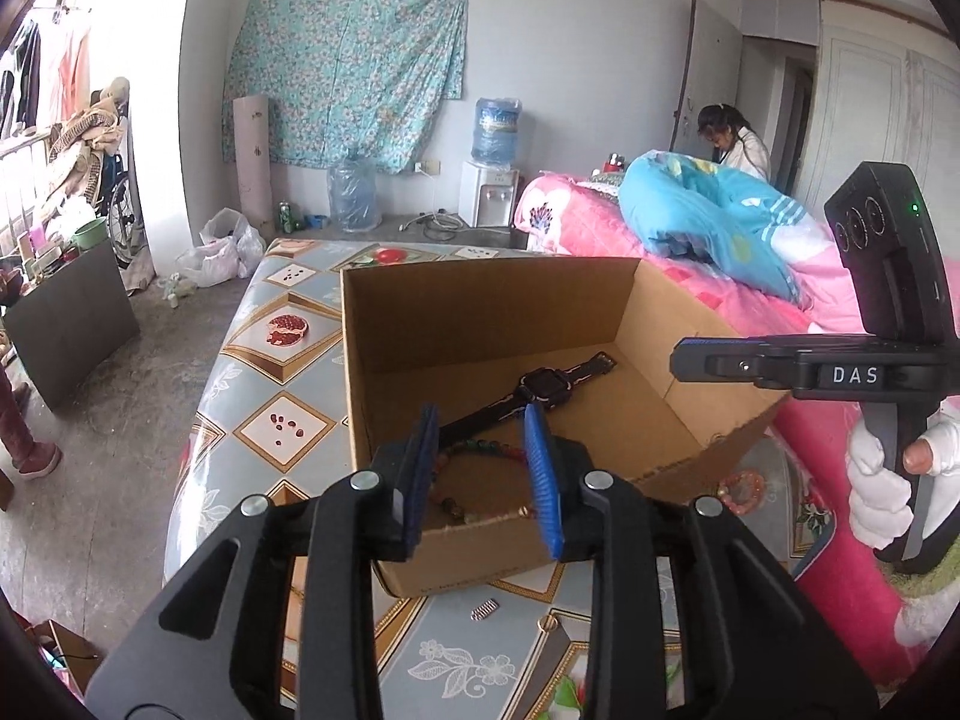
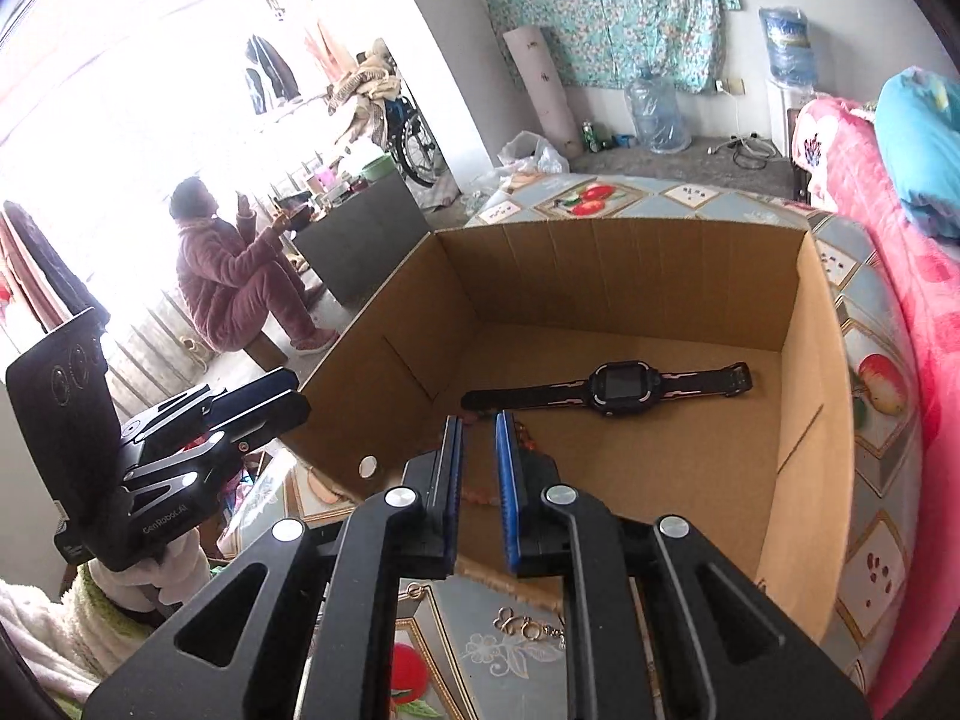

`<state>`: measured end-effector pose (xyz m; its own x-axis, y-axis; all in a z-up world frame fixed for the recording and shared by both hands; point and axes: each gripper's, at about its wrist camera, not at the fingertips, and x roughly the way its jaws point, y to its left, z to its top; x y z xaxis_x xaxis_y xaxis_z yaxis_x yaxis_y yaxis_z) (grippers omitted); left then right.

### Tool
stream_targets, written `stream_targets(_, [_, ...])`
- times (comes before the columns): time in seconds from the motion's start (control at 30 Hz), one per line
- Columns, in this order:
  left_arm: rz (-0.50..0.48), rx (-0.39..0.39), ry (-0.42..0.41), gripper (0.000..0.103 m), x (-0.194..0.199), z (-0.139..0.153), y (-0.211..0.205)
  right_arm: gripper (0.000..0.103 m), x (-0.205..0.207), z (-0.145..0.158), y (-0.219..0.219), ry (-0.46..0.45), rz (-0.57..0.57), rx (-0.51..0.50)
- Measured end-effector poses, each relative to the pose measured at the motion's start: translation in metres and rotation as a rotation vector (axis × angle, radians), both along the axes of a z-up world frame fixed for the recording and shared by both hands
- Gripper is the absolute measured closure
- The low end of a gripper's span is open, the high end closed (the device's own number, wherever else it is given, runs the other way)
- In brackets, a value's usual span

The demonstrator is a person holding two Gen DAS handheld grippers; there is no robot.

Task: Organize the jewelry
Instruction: 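Open both grippers to release the bracelet beside the watch, then move both grippers toward the gold chain and small silver charm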

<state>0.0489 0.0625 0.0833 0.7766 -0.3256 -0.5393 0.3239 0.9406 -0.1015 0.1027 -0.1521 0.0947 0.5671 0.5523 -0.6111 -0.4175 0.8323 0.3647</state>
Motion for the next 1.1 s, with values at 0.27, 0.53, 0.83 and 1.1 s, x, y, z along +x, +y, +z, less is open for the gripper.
stream_targets(0.27, [-0.028,-0.038,0.093,0.070,-0.051,-0.044,-0.001,0.068,-0.080,-0.031,-0.001,-0.070,-0.045,-0.062])
stream_targets(0.53, [-0.036,0.026,0.218,0.070,-0.048,-0.102,-0.023,0.068,-0.115,-0.119,0.018,0.011,-0.123,-0.198])
stream_targets(0.83, [-0.051,0.121,0.241,0.072,-0.037,-0.120,-0.048,0.068,-0.115,-0.131,0.021,-0.048,-0.165,-0.190])
stream_targets(1.1, [-0.083,0.030,0.301,0.077,-0.029,-0.119,-0.057,0.068,-0.114,-0.133,0.017,-0.061,-0.158,-0.146])
